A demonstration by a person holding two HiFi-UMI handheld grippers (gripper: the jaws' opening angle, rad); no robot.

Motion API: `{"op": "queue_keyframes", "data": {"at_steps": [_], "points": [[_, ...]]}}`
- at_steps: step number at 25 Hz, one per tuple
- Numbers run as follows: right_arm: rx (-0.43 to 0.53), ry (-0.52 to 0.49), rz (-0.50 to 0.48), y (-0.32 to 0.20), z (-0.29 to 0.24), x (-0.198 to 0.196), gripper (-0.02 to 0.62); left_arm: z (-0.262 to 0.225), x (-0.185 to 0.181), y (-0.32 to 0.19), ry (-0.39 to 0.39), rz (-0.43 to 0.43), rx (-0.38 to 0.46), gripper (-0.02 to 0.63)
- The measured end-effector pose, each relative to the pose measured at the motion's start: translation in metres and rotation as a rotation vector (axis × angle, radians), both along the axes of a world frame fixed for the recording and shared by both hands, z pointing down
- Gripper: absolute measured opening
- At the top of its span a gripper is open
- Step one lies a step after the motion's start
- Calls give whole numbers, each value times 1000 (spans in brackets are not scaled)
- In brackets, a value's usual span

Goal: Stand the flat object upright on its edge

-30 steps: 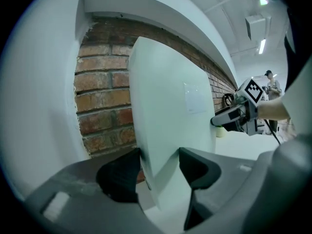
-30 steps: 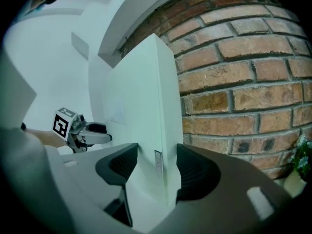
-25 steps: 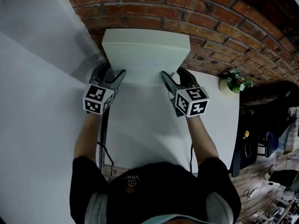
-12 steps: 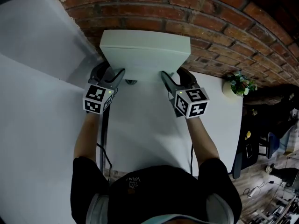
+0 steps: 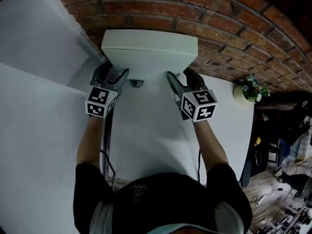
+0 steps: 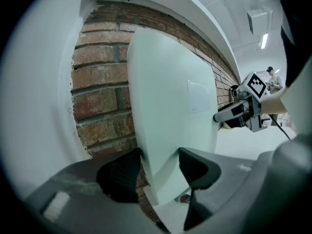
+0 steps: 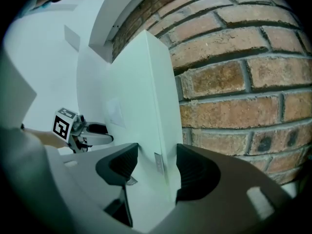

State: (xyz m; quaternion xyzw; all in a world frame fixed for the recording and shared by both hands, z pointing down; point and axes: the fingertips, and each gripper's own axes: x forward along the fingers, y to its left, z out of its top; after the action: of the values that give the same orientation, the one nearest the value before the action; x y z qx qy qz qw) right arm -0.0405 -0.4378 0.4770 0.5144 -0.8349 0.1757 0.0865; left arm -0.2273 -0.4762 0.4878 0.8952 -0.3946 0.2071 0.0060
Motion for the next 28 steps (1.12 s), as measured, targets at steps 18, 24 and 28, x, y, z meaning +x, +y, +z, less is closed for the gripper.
{"op": "queue_keyframes", "data": {"at_steps": [18,24,28], "points": [[5,35,-4,-15,8,-2,248,13,-1,-15,13,-9,34,253],[13,28,1,-20,10,-1,248,16,-1,-20,22,-9,36,252],[17,18,11,-23,10,0,247,16,0,-24,29,-7,34,252]]}}
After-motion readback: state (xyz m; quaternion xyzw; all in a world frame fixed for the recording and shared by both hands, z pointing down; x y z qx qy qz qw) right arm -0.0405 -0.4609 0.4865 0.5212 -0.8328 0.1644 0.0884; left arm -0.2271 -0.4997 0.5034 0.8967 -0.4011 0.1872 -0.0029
